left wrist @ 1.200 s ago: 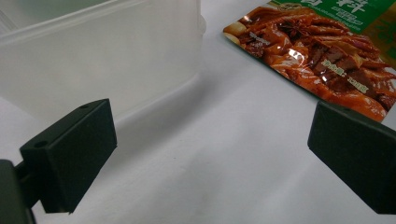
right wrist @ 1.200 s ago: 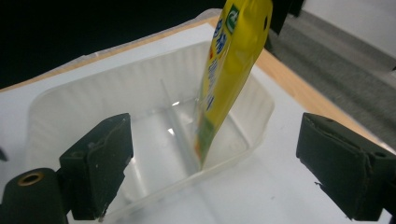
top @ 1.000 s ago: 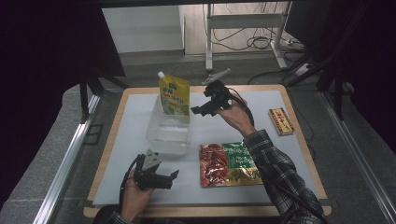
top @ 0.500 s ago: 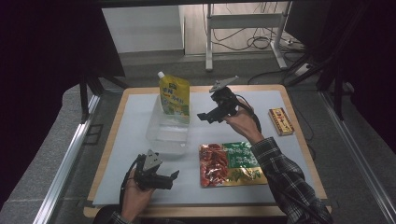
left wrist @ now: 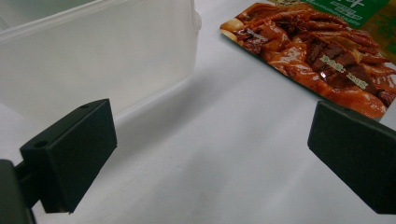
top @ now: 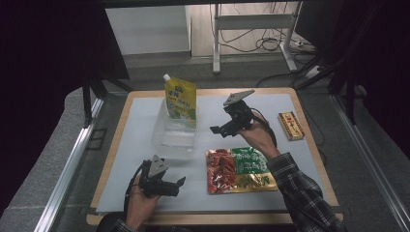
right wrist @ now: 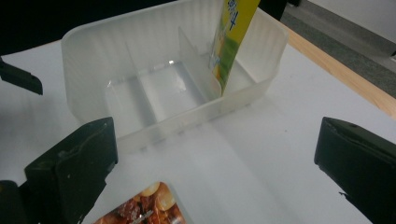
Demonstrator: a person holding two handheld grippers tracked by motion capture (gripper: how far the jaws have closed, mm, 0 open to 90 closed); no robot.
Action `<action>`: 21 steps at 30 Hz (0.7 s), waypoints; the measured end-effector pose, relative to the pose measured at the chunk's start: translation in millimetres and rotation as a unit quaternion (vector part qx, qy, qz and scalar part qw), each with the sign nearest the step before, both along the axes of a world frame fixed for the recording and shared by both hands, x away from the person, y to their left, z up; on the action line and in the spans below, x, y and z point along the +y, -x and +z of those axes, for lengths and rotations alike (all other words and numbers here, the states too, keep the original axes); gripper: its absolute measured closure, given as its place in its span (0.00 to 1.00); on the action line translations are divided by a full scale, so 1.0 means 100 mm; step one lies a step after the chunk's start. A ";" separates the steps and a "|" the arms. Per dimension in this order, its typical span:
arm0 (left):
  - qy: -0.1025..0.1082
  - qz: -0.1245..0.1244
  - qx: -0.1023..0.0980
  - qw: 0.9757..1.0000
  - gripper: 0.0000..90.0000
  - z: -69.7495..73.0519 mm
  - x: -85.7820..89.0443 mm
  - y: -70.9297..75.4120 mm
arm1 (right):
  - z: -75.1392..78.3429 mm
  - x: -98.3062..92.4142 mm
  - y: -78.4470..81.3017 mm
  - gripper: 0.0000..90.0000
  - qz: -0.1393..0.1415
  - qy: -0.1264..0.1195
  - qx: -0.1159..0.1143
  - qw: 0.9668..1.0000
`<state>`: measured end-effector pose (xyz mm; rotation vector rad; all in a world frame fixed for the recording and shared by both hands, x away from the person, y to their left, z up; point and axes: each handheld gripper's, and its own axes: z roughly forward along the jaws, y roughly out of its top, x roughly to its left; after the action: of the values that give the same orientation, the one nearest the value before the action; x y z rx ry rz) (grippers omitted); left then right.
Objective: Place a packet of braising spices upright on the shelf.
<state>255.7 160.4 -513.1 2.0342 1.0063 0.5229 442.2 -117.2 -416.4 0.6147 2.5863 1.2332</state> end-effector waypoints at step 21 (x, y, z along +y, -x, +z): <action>0.036 -0.028 -0.011 0.999 0.00 0.03 -0.01 0.03 | -0.21 -0.29 0.31 0.00 -0.017 -0.016 -0.002 1.000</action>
<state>252.9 159.4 -510.4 1.9820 0.9402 0.4719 411.5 -146.4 -437.6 0.6595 2.5458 1.2657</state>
